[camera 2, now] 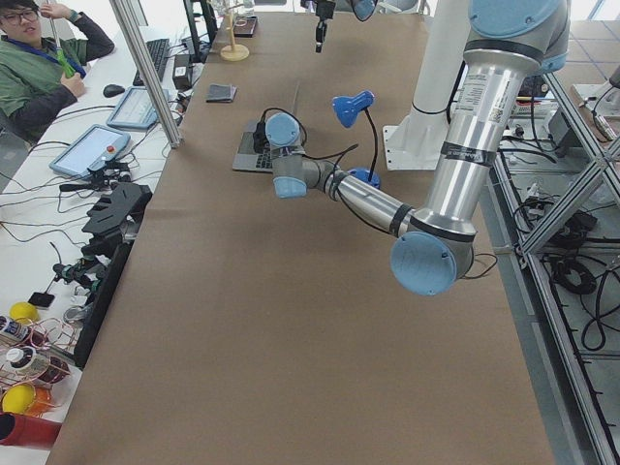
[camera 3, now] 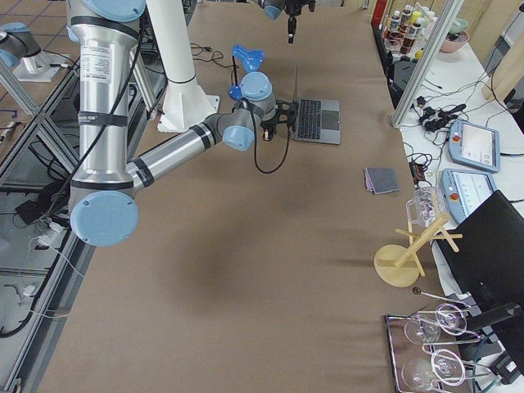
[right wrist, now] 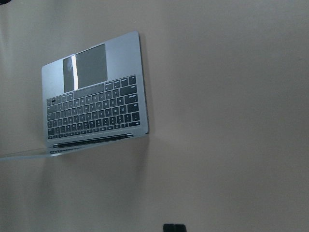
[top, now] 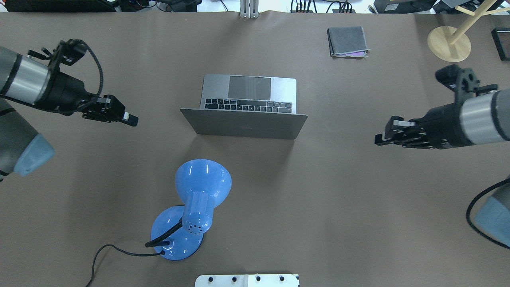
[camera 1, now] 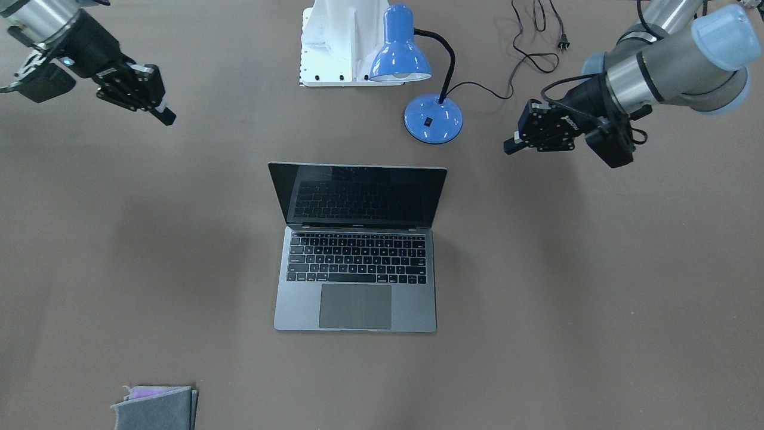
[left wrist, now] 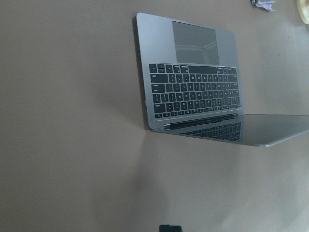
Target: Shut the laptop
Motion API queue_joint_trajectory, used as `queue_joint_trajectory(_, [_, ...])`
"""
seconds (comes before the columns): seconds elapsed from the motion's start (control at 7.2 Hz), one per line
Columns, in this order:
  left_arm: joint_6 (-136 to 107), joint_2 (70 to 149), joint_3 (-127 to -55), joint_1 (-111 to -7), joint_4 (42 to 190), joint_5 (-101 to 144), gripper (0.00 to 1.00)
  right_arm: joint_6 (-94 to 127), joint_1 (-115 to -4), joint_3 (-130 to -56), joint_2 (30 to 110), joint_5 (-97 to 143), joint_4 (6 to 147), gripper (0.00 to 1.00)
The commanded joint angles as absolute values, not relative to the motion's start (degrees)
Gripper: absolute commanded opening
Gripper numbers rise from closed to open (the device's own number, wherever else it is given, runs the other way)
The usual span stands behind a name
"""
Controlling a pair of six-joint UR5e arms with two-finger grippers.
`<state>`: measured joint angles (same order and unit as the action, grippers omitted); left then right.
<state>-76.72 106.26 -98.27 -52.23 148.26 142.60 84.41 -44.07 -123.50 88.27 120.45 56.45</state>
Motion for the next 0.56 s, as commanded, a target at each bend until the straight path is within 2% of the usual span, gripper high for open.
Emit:
queue_joint_trajectory(0.0, [-81.03, 108.19, -98.61, -46.43, 150.03, 136.87, 0.00, 91.39, -35.01, -123.57, 83.77, 110.51, 56.51, 0.00])
queue_joint_trajectory(0.42, [-83.40, 111.34, -97.74, -42.64, 149.68, 132.03, 0.00, 92.28, -29.01, -120.26, 77.55, 102.75, 57.13, 0.00])
